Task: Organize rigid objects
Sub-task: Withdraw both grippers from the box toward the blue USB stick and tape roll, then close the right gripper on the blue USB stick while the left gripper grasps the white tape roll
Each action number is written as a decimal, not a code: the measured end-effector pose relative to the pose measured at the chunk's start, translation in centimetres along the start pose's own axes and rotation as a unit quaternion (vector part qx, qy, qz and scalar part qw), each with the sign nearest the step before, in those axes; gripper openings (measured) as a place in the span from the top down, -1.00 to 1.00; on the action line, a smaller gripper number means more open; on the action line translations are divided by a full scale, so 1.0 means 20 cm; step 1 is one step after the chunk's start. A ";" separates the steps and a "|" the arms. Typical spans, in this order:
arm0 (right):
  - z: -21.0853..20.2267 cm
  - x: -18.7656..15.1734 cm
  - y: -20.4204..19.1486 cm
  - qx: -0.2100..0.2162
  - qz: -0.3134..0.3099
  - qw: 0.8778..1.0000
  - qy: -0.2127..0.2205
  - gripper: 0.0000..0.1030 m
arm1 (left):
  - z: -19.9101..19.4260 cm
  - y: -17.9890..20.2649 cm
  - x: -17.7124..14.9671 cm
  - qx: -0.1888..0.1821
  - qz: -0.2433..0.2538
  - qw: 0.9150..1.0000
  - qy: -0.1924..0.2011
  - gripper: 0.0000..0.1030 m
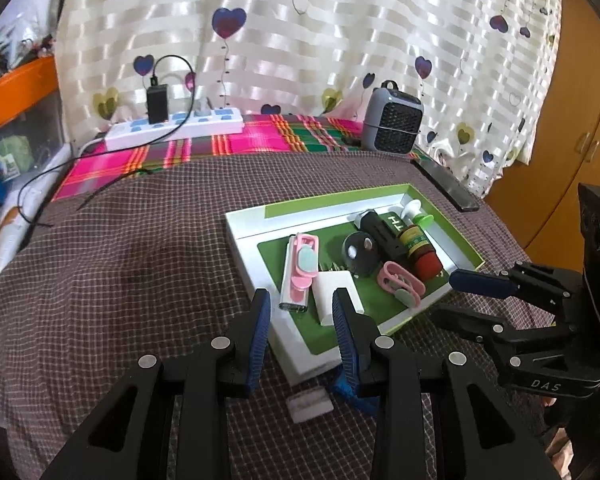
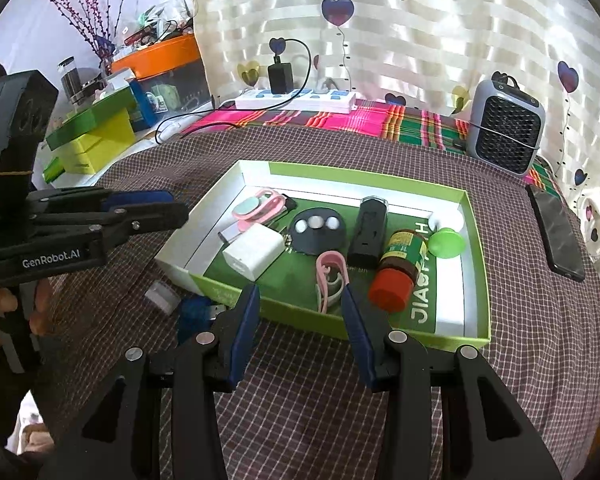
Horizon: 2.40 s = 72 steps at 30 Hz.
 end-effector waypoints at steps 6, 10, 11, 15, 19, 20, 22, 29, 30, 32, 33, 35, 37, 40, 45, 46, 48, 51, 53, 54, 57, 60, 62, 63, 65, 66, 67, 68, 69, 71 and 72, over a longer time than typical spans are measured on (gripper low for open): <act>-0.04 -0.04 -0.05 -0.008 0.000 1.000 0.004 0.15 | -0.10 -0.02 -0.04 0.012 -0.007 1.000 0.015 0.39; -0.06 -0.06 -0.08 -0.012 0.001 1.000 0.007 0.15 | -0.17 -0.04 -0.08 0.023 -0.008 0.999 0.028 0.39; -0.06 -0.07 -0.09 -0.010 0.002 1.000 0.009 0.15 | -0.19 -0.05 -0.09 0.024 -0.009 0.999 0.029 0.39; -0.06 -0.09 -0.14 -0.009 0.004 1.000 0.010 0.15 | -0.25 -0.09 -0.14 0.036 -0.014 0.999 0.036 0.38; -0.03 -0.10 -0.21 -0.003 0.002 1.000 0.008 0.15 | -0.29 -0.12 -0.19 0.057 -0.006 0.998 0.040 0.32; -0.02 -0.11 -0.22 -0.003 0.000 1.000 0.006 0.15 | -0.31 -0.13 -0.20 0.056 -0.007 0.998 0.040 0.31; 0.00 -0.12 -0.25 -0.005 -0.005 1.000 0.001 0.15 | -0.32 -0.14 -0.22 0.059 -0.007 0.997 0.042 0.31; 0.07 -0.15 -0.32 -0.003 -0.007 1.000 -0.012 0.14 | -0.36 -0.19 -0.28 0.065 -0.007 0.997 0.042 0.28; 0.08 -0.15 -0.33 -0.004 -0.007 1.000 -0.014 0.14 | -0.36 -0.19 -0.29 0.065 -0.007 0.997 0.041 0.27; 0.09 -0.15 -0.33 -0.007 -0.005 1.000 -0.013 0.06 | -0.36 -0.21 -0.30 0.064 -0.008 0.997 0.038 0.27; 0.09 -0.15 -0.34 -0.006 -0.002 1.000 -0.014 0.02 | -0.36 -0.21 -0.31 0.062 -0.009 0.997 0.037 0.27; 0.10 -0.15 -0.34 -0.007 0.003 1.000 -0.013 -0.05 | -0.36 -0.23 -0.33 0.061 -0.011 0.998 0.033 0.26; 0.11 -0.16 -0.34 -0.006 0.008 1.000 -0.015 -0.06 | -0.36 -0.24 -0.34 0.060 -0.012 0.998 0.032 0.26; 0.13 -0.17 -0.34 -0.010 0.012 1.000 -0.019 -0.06 | -0.36 -0.26 -0.35 0.060 -0.015 0.998 0.030 0.26; 0.15 -0.18 -0.34 -0.012 0.015 1.000 -0.022 -0.06 | -0.35 -0.28 -0.39 0.053 -0.026 0.998 0.023 0.18; 0.15 -0.19 -0.34 -0.013 0.015 1.000 -0.023 -0.06 | -0.34 -0.29 -0.40 0.051 -0.029 0.998 0.021 0.16; 0.16 -0.20 -0.34 -0.015 0.013 0.999 -0.026 -0.06 | -0.33 -0.29 -0.41 0.042 -0.037 0.998 0.017 0.16; 0.17 -0.20 -0.33 -0.016 0.014 0.999 -0.030 -0.06 | -0.32 -0.30 -0.43 0.032 -0.044 0.998 0.012 0.16; 0.18 -0.20 -0.32 -0.018 0.014 0.999 -0.032 -0.06 | -0.31 -0.29 -0.44 0.032 -0.042 0.999 0.010 0.16; 0.18 -0.20 -0.32 -0.019 0.013 0.999 -0.033 -0.06 | -0.32 -0.29 -0.45 0.031 -0.042 0.999 0.011 0.16; 0.20 -0.20 -0.33 -0.018 0.008 0.999 -0.039 -0.06 | -0.32 -0.29 -0.45 0.023 -0.047 0.999 0.010 0.16; 0.23 -0.20 -0.33 -0.029 -0.003 0.998 -0.046 -0.06 | -0.31 -0.28 -0.47 0.015 -0.050 0.999 0.006 0.16; 0.23 -0.20 -0.34 -0.035 -0.009 0.998 -0.047 -0.06 | -0.31 -0.27 -0.47 0.007 -0.052 0.999 0.003 0.16; 0.23 -0.20 -0.34 -0.035 -0.010 0.998 -0.047 -0.06 | -0.30 -0.27 -0.47 0.004 -0.054 0.999 0.002 0.16; 0.24 -0.19 -0.33 -0.036 -0.009 0.998 -0.049 -0.06 | -0.30 -0.25 -0.48 -0.001 -0.055 0.998 0.000 0.16; 0.24 -0.19 -0.33 -0.036 -0.009 0.998 -0.050 -0.06 | -0.29 -0.25 -0.48 -0.002 -0.054 0.999 -0.002 0.16; 0.24 -0.19 -0.33 -0.036 -0.010 0.998 -0.050 -0.06 | -0.29 -0.24 -0.48 -0.001 -0.052 0.999 -0.005 0.16; 0.24 -0.19 -0.33 -0.036 -0.011 0.998 -0.050 -0.06 | -0.28 -0.23 -0.49 -0.001 -0.051 0.999 -0.006 0.16; 0.24 -0.19 -0.33 -0.035 -0.011 0.998 -0.049 -0.06 | -0.27 -0.22 -0.49 -0.002 -0.051 0.999 -0.008 0.16; 0.24 -0.19 -0.34 -0.032 -0.013 0.998 -0.046 0.16 | -0.26 -0.20 -0.49 -0.008 -0.052 0.999 -0.012 0.16; 0.23 -0.19 -0.34 -0.031 -0.014 0.998 -0.046 0.26 | -0.25 -0.19 -0.49 -0.011 -0.052 0.998 -0.014 0.16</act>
Point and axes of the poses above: each gripper's, at about its wrist camera, not at the fingertips, and z roughly the way its jaws point, y to its right, x to its top, the point moved 10 cm from there along z, roughly the way its jaws point, and after that the axes turned 3 degrees about x, right-handed, at the moved point
